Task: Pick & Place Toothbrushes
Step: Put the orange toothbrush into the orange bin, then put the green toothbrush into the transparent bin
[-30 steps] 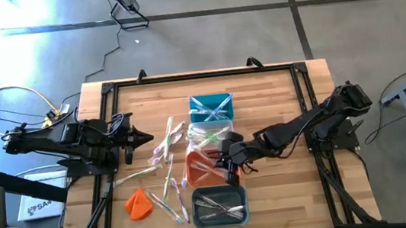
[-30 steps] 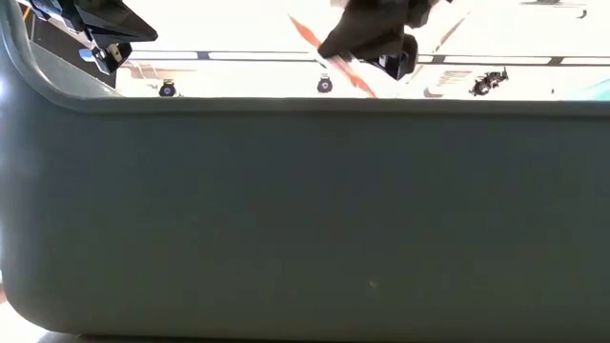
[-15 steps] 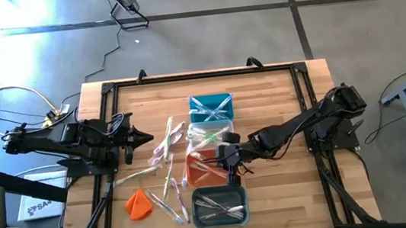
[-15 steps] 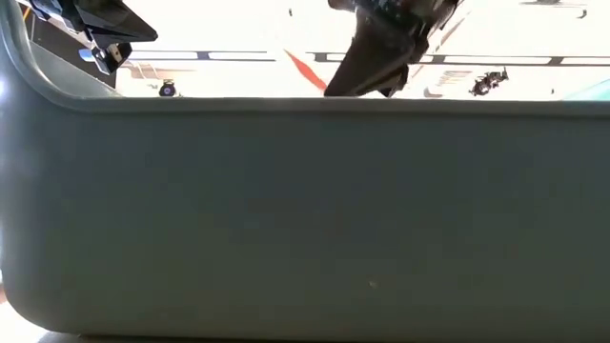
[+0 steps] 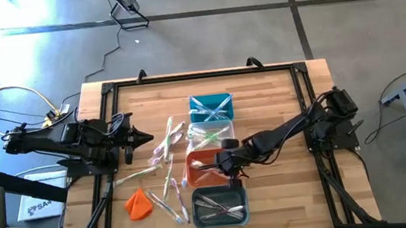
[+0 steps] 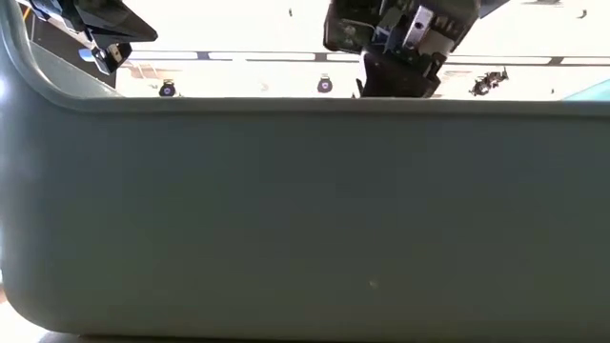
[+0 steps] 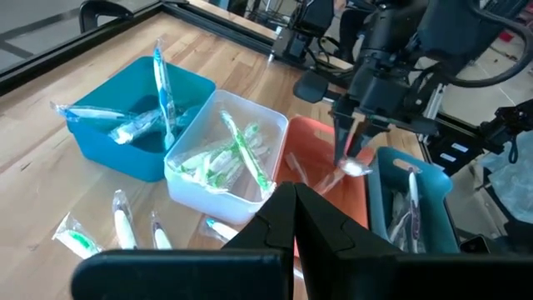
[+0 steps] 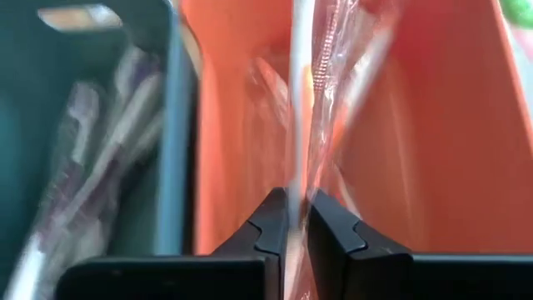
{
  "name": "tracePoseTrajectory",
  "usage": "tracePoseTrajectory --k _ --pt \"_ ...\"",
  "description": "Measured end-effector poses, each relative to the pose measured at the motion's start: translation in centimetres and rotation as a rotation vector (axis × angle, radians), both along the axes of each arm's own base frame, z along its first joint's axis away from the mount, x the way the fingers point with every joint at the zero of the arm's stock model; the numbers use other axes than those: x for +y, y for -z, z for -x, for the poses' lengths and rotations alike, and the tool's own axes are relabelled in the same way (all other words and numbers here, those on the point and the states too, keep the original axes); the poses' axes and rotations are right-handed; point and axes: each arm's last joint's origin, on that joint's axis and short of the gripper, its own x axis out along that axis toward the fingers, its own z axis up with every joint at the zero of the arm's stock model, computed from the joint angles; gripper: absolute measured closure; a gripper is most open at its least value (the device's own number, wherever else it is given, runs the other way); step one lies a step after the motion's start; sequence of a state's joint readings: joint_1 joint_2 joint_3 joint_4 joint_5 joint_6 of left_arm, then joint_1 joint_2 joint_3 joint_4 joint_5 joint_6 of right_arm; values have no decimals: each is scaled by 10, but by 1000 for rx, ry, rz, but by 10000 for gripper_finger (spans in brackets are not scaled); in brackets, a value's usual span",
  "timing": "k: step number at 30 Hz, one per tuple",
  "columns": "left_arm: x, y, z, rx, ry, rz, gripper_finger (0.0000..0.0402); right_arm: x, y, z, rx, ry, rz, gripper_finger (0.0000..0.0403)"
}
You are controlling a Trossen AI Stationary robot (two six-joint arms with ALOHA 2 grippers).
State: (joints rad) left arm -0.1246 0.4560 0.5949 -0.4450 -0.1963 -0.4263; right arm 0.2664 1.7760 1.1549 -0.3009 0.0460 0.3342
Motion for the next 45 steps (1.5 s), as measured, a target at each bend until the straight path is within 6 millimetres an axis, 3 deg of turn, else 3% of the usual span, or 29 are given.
tracePoseTrajectory --k 12,17,22,27,35,41,45 --pt "0 0 0 0 0 0 402 -8 0 -2 1 23 2 248" --pt "0 0 0 0 1 -3 402 -14 -1 -3 2 36 -4 220" --pt "0 0 0 0 1 -3 402 -25 -18 0 -35 29 -64 224" --pt "0 0 0 0 1 -2 402 -37 -51 10 -126 35 -110 238" --pt "0 0 0 -2 8 4 402 -59 -105 39 -277 91 -129 262" --pt "-2 -2 -1 -27 33 116 402 -68 -132 61 -352 109 -137 286" --pt "-3 -2 -1 -22 41 174 402 -70 -147 76 -392 128 -116 322"
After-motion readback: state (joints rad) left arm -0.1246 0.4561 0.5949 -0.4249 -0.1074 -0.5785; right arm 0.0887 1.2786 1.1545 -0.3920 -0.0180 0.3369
